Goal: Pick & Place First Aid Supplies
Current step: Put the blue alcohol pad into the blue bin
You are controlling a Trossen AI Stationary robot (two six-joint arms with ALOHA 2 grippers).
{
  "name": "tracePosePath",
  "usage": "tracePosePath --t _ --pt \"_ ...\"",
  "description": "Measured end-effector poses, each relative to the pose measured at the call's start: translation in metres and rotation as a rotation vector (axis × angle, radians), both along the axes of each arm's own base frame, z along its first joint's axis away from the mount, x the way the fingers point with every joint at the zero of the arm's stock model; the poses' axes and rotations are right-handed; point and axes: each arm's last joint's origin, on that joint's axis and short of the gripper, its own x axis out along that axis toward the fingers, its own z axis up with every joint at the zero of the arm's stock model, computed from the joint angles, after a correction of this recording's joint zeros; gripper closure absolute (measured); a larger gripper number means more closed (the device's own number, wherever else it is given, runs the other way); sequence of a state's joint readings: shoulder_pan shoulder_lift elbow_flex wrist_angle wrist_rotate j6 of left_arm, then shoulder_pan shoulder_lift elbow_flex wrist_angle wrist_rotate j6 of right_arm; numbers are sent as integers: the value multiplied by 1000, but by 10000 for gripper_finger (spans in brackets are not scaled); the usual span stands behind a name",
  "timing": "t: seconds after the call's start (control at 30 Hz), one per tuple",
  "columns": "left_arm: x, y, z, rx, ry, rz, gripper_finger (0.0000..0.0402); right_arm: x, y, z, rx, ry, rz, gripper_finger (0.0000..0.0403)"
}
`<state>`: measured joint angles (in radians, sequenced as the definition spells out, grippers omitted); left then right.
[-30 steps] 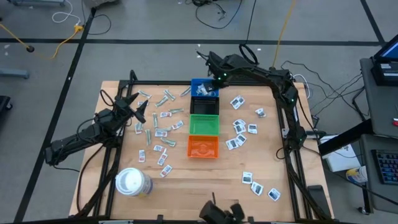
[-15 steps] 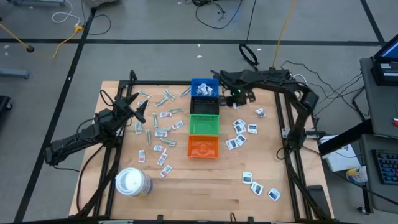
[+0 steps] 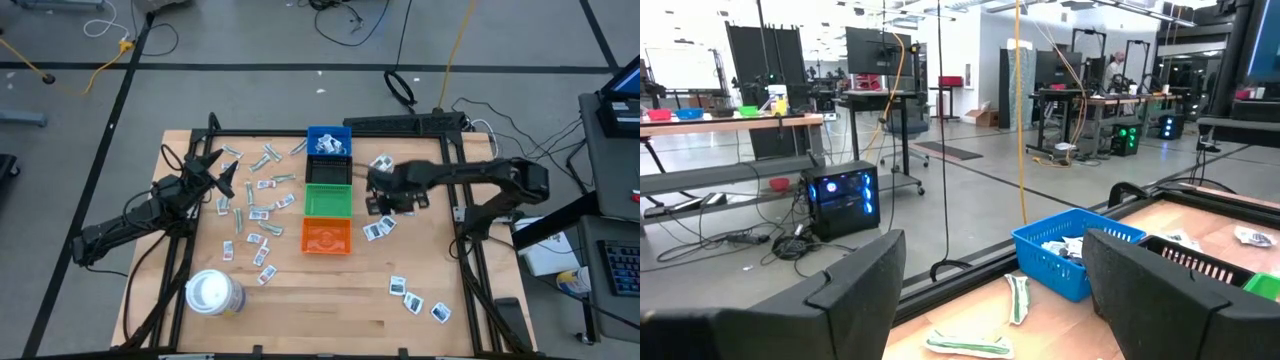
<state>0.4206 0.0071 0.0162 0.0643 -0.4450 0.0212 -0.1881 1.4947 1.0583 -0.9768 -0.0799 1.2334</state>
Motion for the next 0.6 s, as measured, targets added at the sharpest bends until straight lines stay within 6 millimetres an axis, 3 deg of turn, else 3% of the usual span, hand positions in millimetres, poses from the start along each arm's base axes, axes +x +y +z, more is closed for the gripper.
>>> tracePosePath --t 0.33,0.6 --pt "0 0 0 0 0 0 96 -12 85 1 18 8 131 268" --pt "0 0 0 0 0 0 96 -33 149 2 36 26 198 268"
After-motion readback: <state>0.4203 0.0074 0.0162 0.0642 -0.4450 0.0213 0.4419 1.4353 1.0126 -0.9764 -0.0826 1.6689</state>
